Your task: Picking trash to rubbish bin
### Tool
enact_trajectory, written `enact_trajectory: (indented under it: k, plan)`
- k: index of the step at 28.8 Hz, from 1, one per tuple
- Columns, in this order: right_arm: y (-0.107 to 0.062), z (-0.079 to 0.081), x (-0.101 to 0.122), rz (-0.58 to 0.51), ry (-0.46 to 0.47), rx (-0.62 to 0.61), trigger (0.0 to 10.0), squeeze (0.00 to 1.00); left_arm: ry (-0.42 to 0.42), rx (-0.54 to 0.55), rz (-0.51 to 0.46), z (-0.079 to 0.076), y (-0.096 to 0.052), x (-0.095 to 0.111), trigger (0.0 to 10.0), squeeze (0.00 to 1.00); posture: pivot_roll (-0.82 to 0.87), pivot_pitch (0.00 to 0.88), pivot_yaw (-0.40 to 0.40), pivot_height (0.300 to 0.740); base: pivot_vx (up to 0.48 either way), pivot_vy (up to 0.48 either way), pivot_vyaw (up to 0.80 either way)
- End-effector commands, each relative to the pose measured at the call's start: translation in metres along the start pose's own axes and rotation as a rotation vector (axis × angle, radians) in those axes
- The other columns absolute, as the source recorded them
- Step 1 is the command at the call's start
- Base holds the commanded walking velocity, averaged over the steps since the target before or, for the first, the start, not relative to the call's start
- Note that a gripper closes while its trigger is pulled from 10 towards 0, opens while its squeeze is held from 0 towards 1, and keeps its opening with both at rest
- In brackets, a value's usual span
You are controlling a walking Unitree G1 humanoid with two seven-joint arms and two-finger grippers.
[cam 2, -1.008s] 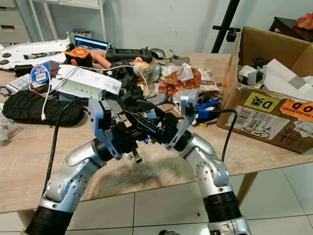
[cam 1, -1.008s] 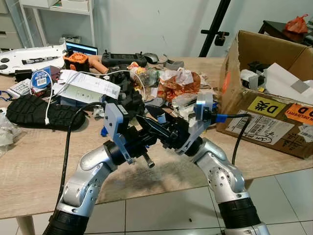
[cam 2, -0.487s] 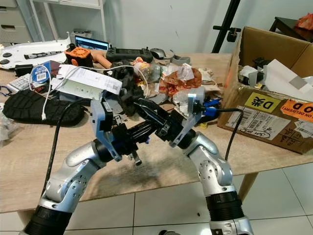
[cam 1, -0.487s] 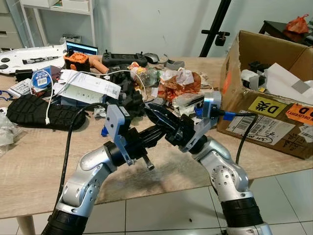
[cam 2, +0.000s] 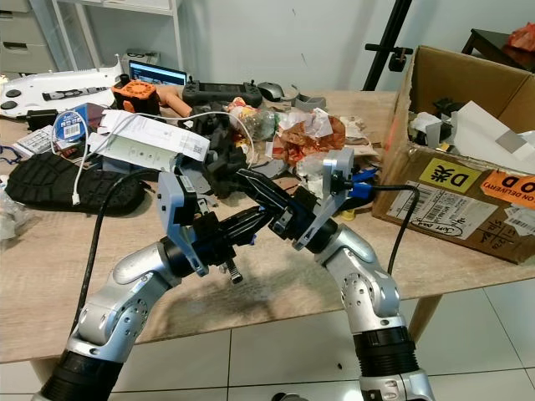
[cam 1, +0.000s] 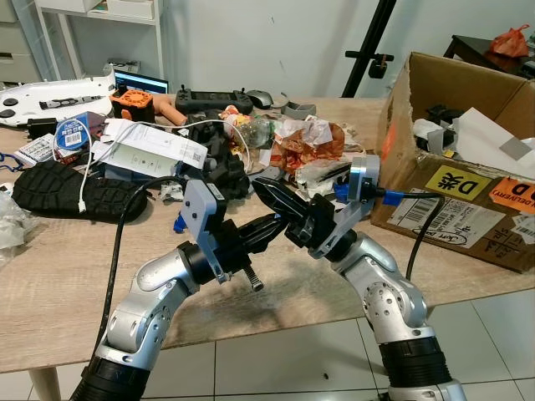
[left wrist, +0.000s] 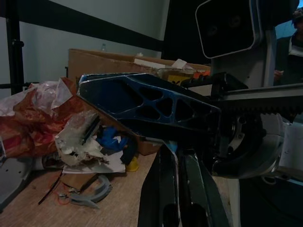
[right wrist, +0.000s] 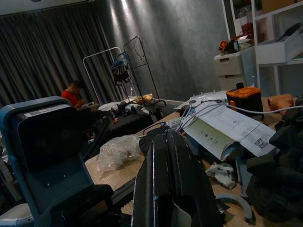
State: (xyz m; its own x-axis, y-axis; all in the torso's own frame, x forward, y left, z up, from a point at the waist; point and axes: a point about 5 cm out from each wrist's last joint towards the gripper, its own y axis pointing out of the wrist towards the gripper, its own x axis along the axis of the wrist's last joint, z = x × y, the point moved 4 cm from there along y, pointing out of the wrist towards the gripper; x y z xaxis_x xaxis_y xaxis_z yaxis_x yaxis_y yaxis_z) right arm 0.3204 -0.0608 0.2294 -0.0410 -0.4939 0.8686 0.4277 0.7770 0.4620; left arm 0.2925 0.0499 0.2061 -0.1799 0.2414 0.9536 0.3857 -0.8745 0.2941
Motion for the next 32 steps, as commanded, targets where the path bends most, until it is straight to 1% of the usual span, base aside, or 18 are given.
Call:
enact_trajectory:
  k: [1, 2, 3, 8, 10, 13, 18, 20, 21, 22, 23, 25, 28, 29, 30, 31, 32]
  plan:
    - [-0.004, -0.004, -0.007, 0.027, 0.014, -0.026, 0.0, 0.0, 0.025, -0.031, -0.035, -0.004, 0.007, 0.008, 7.3, 1.0, -0.02, 0.12, -0.107, 0.74, 0.0, 0.0, 0.0]
    - [-0.004, -0.004, -0.007, 0.021, 0.015, -0.027, 0.0, 0.0, 0.028, -0.029, -0.034, -0.004, 0.007, 0.008, 7.3, 1.0, -0.02, 0.12, -0.107, 0.74, 0.0, 0.0, 0.0]
    - [-0.004, -0.004, -0.006, 0.017, 0.015, -0.028, 0.0, 0.0, 0.03, -0.023, -0.033, -0.003, 0.007, 0.008, 10.0, 1.0, -0.02, 0.12, -0.107, 0.74, 0.0, 0.0, 0.0]
    - [-0.003, -0.007, 0.001, -0.006, -0.004, -0.039, 0.0, 0.0, 0.047, 0.011, -0.03, 0.003, 0.006, 0.008, 10.0, 1.0, -0.02, 0.122, -0.107, 0.74, 0.0, 0.0, 0.0]
    - [-0.004, -0.014, 0.011, -0.029, -0.032, -0.059, 0.0, 0.0, 0.052, 0.025, -0.03, 0.006, 0.005, 0.009, 10.0, 1.0, -0.02, 0.122, -0.107, 0.74, 0.0, 0.0, 0.0]
    - [-0.005, -0.017, 0.016, -0.035, -0.052, -0.072, 0.0, 0.0, 0.049, 0.026, -0.027, 0.007, 0.003, 0.008, 10.0, 1.0, -0.02, 0.122, -0.107, 0.74, 0.0, 0.0, 0.0]
    - [-0.011, -0.036, 0.036, -0.054, -0.164, -0.155, 0.0, 0.0, 0.059, 0.041, -0.015, 0.009, 0.001, 0.006, 10.0, 1.0, -0.03, 0.122, -0.107, 0.74, 0.0, 0.0, 0.0]
    - [-0.014, -0.047, 0.054, -0.086, -0.234, -0.206, 0.0, 0.0, 0.076, 0.051, 0.006, 0.012, 0.0, 0.004, 10.0, 1.0, -0.03, 0.123, -0.105, 0.74, 0.0, 0.0, 0.0]
    - [-0.014, -0.047, 0.054, -0.086, -0.234, -0.206, 0.0, 0.0, 0.076, 0.051, 0.006, 0.012, 0.0, 0.004, 10.0, 1.0, -0.03, 0.123, -0.105, 0.74, 0.0, 0.0, 0.0]
    - [-0.015, -0.052, 0.067, -0.113, -0.266, -0.231, 0.0, 0.0, 0.106, 0.06, 0.031, 0.013, -0.001, 0.0, 10.0, 1.0, -0.03, 0.123, -0.105, 0.74, 0.0, 0.0, 0.0]
    - [-0.016, -0.055, 0.075, -0.131, -0.285, -0.245, 0.0, 0.0, 0.128, 0.065, 0.047, 0.015, -0.002, -0.002, 10.0, 1.0, -0.03, 0.123, -0.105, 0.74, 0.0, 0.0, 0.0]
    - [-0.02, -0.063, 0.098, -0.17, -0.358, -0.287, 0.0, 0.0, 0.164, 0.086, 0.094, 0.019, -0.004, -0.008, 10.0, 1.0, -0.03, 0.123, -0.105, 0.74, 0.0, 0.0, 0.0]
    - [-0.025, -0.07, 0.122, -0.199, -0.445, -0.337, 0.0, 0.0, 0.186, 0.094, 0.123, 0.021, -0.005, -0.013, 10.0, 1.0, -0.03, 0.124, -0.101, 0.74, 0.0, 0.0, 0.0]
    - [-0.028, -0.073, 0.134, -0.22, -0.477, -0.356, 0.0, 0.0, 0.191, 0.095, 0.128, 0.022, -0.005, -0.014, 10.0, 0.78, -0.04, 0.125, -0.099, 0.74, 0.0, 0.0, 0.0]
    - [-0.032, -0.076, 0.149, -0.239, -0.515, -0.378, 0.0, 0.0, 0.188, 0.097, 0.124, 0.022, -0.004, -0.014, 10.0, 0.74, -0.04, 0.125, -0.099, 0.74, 0.0, 0.0, 0.0]
    - [-0.032, -0.076, 0.149, -0.239, -0.515, -0.378, 0.0, 0.0, 0.188, 0.097, 0.124, 0.022, -0.004, -0.014, 10.0, 0.74, -0.04, 0.125, -0.099, 0.74, 0.0, 0.0, 0.0]
    - [-0.035, -0.077, 0.159, -0.253, -0.539, -0.391, 0.0, 0.0, 0.186, 0.098, 0.12, 0.022, -0.003, -0.013, 10.0, 0.74, -0.04, 0.125, -0.099, 0.74, 0.0, 0.0, 0.0]
